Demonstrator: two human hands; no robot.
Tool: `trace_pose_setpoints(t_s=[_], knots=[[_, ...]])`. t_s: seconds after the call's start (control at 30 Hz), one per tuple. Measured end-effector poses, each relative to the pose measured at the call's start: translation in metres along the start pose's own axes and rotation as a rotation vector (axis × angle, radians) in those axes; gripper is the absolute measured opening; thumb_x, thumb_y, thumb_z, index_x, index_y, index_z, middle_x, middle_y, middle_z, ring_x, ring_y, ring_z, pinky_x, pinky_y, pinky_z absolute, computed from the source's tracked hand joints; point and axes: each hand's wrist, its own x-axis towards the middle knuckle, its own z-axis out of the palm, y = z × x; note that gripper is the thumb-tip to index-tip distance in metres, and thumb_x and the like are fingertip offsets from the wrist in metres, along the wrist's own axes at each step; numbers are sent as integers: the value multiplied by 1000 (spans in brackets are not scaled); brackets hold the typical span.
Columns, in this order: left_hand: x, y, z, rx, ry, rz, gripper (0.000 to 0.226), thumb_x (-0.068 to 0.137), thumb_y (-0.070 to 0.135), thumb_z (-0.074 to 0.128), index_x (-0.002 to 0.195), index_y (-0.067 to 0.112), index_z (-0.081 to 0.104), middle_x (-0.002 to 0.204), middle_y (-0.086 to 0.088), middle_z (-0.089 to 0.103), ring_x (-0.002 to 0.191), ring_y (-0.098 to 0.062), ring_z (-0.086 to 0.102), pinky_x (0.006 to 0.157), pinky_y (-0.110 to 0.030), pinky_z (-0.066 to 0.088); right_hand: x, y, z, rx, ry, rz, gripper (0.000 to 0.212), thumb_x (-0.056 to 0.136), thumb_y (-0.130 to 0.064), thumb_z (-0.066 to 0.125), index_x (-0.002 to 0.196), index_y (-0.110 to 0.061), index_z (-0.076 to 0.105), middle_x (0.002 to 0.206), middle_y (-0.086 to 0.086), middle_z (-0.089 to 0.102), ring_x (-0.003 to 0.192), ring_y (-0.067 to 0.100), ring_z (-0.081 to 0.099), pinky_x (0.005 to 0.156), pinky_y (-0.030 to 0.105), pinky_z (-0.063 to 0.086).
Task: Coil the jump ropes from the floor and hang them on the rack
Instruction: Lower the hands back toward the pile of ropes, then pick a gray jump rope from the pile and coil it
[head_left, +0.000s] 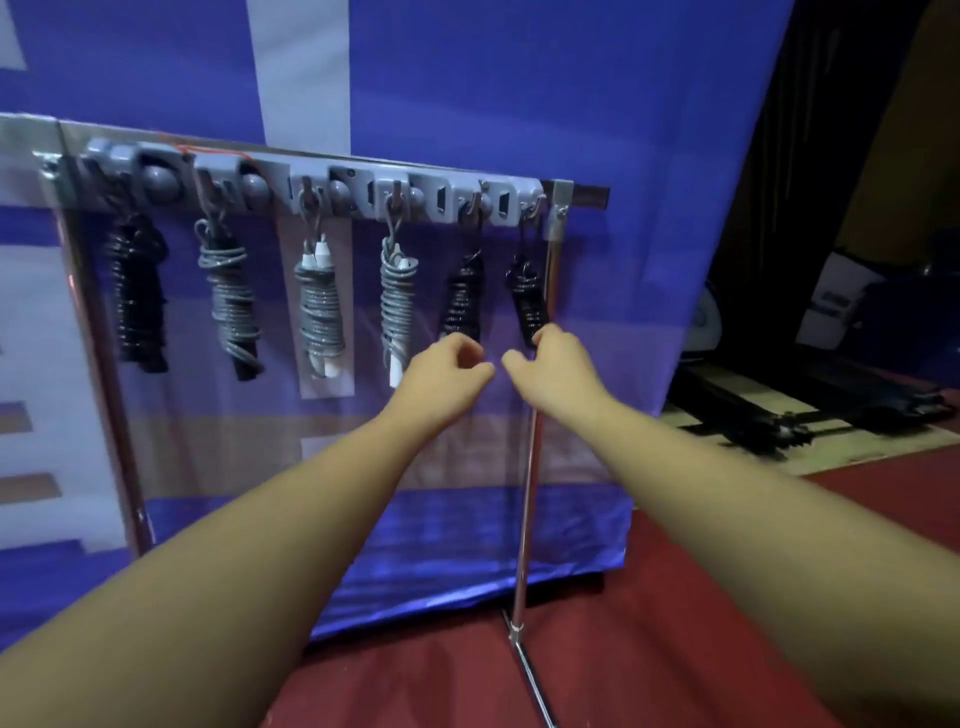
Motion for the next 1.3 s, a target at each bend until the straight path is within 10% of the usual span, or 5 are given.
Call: trace_pose_setpoints(t_s=[0.2, 0.7, 1.0, 1.3], knots=[[-87, -87, -14, 413, -214, -167, 28, 91, 28, 63, 115, 11, 62, 112, -7, 70, 107, -26, 63, 87, -30, 46, -122, 48, 80, -182, -320, -14, 54, 89, -43, 55, 128, -7, 48, 128, 16, 48, 118, 38, 52, 101, 47, 44], [-338, -352, -26, 551, -492, -671, 21, 90, 27, 63, 103, 9, 64, 106, -15, 69, 101, -33, 62, 83, -33, 47, -347, 162, 293, -228, -811, 113, 44, 88, -35, 58, 119, -3, 57, 118, 21, 55, 112, 38, 55, 98, 43, 46], [-427, -454, 45, 541, -711, -636, 32, 87, 12, 64, 118, 5, 67, 124, -14, 64, 117, -32, 59, 92, -28, 40, -460, 235, 384, -320, -1086, 179, 52, 78, -42, 58, 117, -7, 57, 115, 18, 58, 114, 37, 55, 98, 44, 48], [-485, -525, 94, 680, -992, -452, 71, 86, 18, 59, 146, 50, 37, 164, -2, 5, 143, -30, 24, 111, -43, 38, -514, 260, 422, -473, -1280, -48, 66, 83, -40, 63, 142, -21, 42, 149, 12, 35, 138, 35, 33, 113, 43, 31]])
